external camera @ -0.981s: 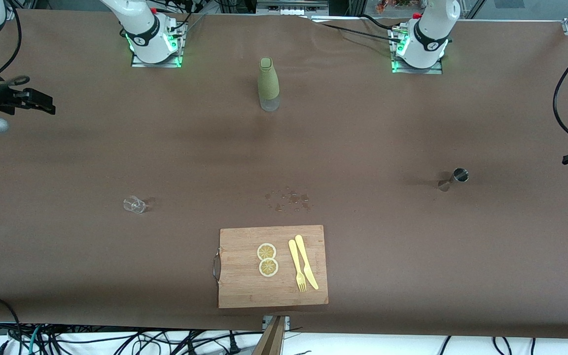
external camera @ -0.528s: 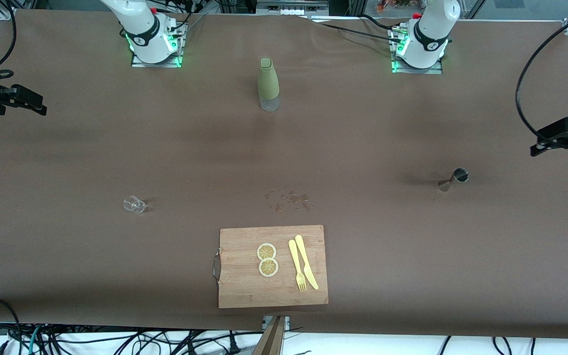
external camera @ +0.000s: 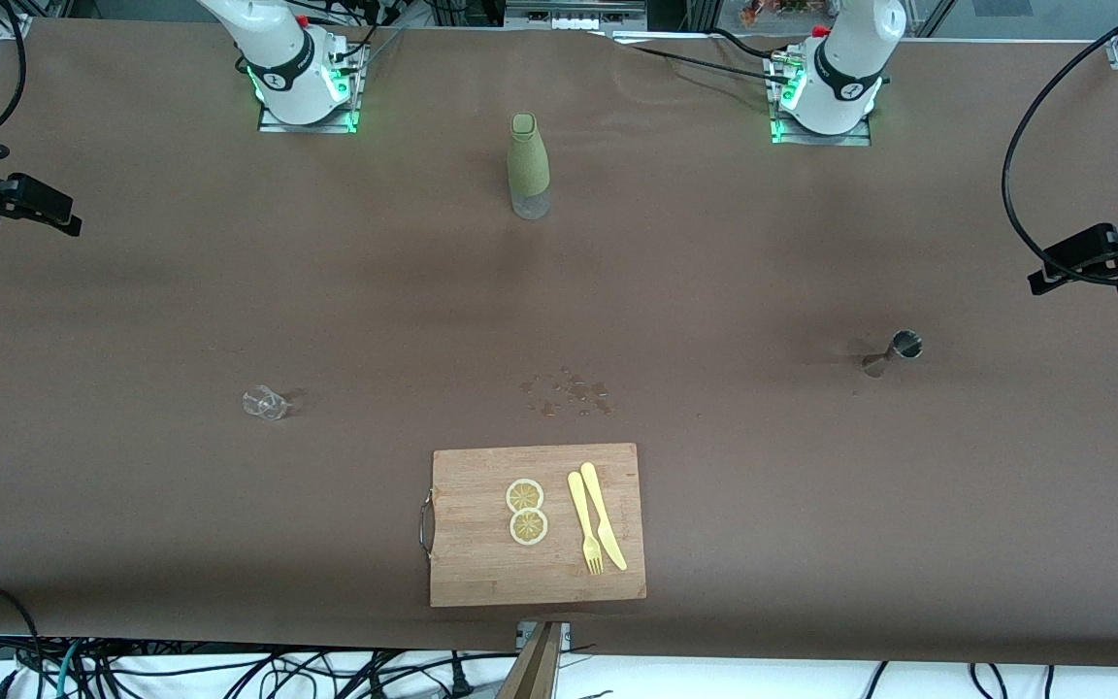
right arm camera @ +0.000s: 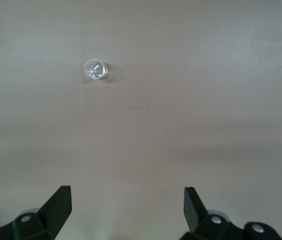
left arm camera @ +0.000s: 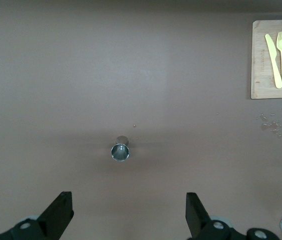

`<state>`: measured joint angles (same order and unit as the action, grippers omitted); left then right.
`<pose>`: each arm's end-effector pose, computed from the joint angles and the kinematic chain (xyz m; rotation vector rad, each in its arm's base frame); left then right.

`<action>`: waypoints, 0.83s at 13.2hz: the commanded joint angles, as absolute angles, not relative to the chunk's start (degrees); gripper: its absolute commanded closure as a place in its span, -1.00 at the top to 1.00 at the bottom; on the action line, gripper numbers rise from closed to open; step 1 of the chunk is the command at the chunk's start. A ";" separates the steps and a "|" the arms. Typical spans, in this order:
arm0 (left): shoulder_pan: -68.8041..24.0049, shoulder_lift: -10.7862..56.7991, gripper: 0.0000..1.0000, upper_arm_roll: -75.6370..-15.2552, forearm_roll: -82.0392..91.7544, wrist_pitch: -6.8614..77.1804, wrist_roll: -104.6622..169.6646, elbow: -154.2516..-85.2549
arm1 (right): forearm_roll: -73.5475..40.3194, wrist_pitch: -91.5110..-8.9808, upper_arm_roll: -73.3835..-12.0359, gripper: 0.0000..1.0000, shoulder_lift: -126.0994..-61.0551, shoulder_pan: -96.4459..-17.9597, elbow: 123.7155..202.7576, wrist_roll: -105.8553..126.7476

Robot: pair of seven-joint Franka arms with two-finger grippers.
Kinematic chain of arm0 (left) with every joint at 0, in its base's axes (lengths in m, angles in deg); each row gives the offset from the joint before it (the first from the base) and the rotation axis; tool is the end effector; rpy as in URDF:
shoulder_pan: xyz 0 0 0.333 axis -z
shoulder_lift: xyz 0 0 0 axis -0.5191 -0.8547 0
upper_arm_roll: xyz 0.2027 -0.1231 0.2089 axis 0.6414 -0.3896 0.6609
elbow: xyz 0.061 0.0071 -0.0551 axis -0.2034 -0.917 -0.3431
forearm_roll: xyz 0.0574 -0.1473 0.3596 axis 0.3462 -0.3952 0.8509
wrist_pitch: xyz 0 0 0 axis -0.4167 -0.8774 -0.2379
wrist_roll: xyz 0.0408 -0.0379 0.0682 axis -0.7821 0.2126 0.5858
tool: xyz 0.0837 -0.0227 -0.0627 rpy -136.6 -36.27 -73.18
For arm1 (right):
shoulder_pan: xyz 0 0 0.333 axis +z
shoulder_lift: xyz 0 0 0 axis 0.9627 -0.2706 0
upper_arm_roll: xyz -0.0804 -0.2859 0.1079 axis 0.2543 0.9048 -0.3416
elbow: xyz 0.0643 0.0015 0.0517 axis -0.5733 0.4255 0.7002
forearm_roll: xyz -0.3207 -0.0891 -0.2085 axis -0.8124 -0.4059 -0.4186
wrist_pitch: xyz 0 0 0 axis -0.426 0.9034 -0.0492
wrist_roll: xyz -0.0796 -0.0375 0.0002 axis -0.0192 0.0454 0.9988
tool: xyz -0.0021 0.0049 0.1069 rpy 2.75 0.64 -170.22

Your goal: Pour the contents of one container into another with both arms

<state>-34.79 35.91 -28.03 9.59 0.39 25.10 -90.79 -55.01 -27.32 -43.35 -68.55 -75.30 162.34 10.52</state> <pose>0.6073 0.0210 0.6414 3.0638 0.0327 -0.0271 0.5424 -0.0583 0.5774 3.1229 -0.0201 -0.1111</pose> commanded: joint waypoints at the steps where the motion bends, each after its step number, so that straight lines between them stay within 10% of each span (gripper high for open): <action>1: -35.05 40.10 1.00 -28.17 10.17 -0.18 25.17 -94.82 | -54.25 -26.38 -44.64 1.00 -69.23 -75.36 160.54 10.91; 11: -32.95 39.31 1.00 -32.48 16.49 0.35 26.40 -94.83 | -54.25 -26.38 -44.56 1.00 -69.67 -75.62 160.54 11.08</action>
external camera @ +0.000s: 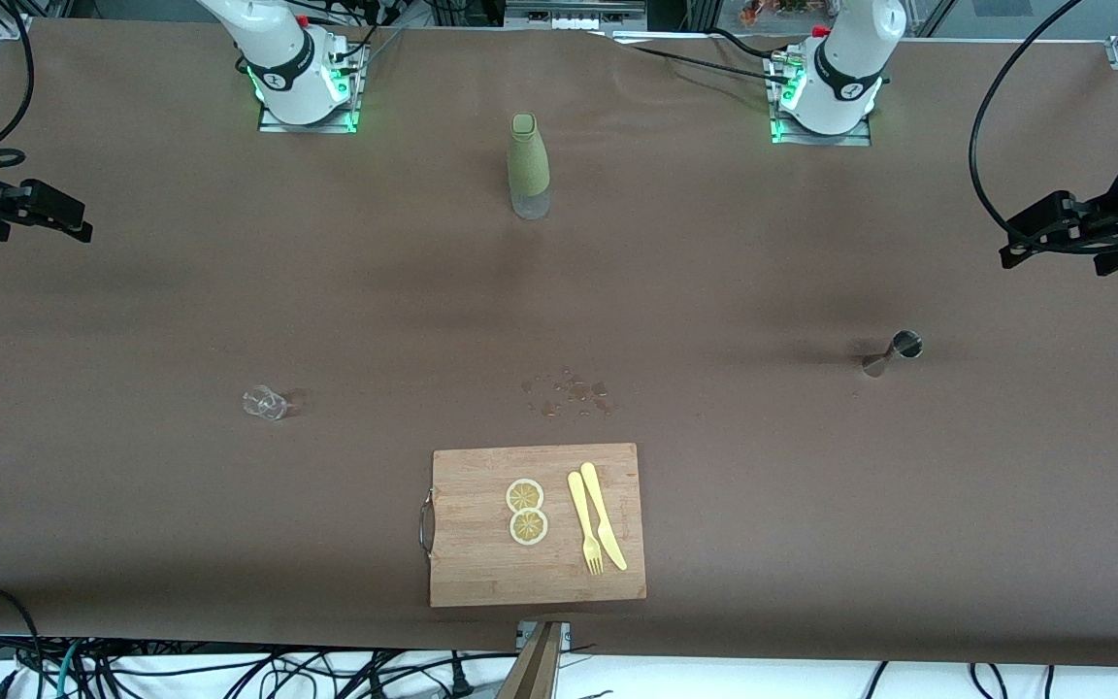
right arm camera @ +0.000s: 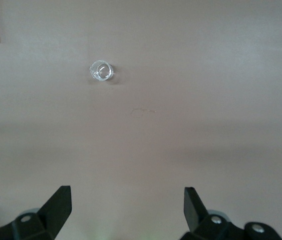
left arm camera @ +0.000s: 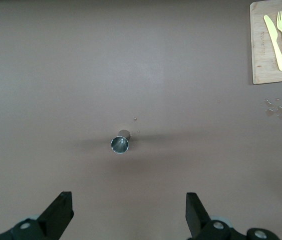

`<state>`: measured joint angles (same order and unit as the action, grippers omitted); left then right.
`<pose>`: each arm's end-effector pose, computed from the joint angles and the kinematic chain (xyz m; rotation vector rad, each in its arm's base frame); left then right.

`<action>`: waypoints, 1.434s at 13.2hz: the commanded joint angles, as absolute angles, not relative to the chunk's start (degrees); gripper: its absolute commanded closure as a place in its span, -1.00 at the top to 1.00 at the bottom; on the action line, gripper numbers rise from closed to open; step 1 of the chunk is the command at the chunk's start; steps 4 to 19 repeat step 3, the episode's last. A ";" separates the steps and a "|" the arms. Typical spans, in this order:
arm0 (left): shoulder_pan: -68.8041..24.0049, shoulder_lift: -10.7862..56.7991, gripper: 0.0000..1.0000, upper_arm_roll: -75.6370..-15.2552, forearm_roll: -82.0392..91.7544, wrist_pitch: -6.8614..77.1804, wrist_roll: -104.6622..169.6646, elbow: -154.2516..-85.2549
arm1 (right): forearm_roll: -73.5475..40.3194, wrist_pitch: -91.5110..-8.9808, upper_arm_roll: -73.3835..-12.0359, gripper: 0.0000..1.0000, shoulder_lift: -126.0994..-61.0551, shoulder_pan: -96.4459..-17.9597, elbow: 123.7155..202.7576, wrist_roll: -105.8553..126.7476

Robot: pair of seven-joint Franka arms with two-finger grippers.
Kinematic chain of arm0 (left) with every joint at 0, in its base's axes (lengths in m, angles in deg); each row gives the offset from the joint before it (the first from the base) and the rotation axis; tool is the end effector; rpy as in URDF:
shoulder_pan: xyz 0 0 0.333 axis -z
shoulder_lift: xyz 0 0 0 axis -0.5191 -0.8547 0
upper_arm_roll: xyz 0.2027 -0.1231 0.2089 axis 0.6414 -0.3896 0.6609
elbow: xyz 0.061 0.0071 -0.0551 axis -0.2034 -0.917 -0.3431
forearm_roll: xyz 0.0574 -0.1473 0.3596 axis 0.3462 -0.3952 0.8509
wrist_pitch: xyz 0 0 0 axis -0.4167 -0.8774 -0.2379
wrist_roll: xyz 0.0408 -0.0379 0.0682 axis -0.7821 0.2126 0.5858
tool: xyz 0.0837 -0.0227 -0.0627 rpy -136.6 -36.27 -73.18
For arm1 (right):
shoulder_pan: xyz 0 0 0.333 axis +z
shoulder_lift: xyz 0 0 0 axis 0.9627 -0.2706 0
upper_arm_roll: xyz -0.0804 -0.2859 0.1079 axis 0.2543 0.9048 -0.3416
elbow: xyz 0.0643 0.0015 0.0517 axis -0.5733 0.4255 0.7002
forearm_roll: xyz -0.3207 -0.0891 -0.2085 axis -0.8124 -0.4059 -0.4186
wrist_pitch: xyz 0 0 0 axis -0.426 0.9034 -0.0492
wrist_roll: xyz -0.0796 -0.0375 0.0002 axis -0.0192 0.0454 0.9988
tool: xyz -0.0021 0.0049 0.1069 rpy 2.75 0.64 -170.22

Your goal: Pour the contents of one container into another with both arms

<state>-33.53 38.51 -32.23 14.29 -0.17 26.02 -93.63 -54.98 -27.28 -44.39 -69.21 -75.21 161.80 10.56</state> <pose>0.5927 -0.0221 0.6452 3.1333 -0.0731 -0.0528 0.5469 -0.0476 0.5755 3.1216 0.0095 -0.1151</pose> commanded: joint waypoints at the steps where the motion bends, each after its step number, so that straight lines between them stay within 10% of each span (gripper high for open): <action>1: -32.86 39.31 1.00 -32.57 16.57 0.35 26.40 -95.01 | -54.25 -26.38 -44.56 1.00 -69.67 -75.62 160.63 11.08; 19: -32.86 39.22 1.00 -32.75 16.57 0.35 26.31 -95.01 | -54.25 -26.38 -44.56 1.00 -69.67 -75.71 160.63 11.17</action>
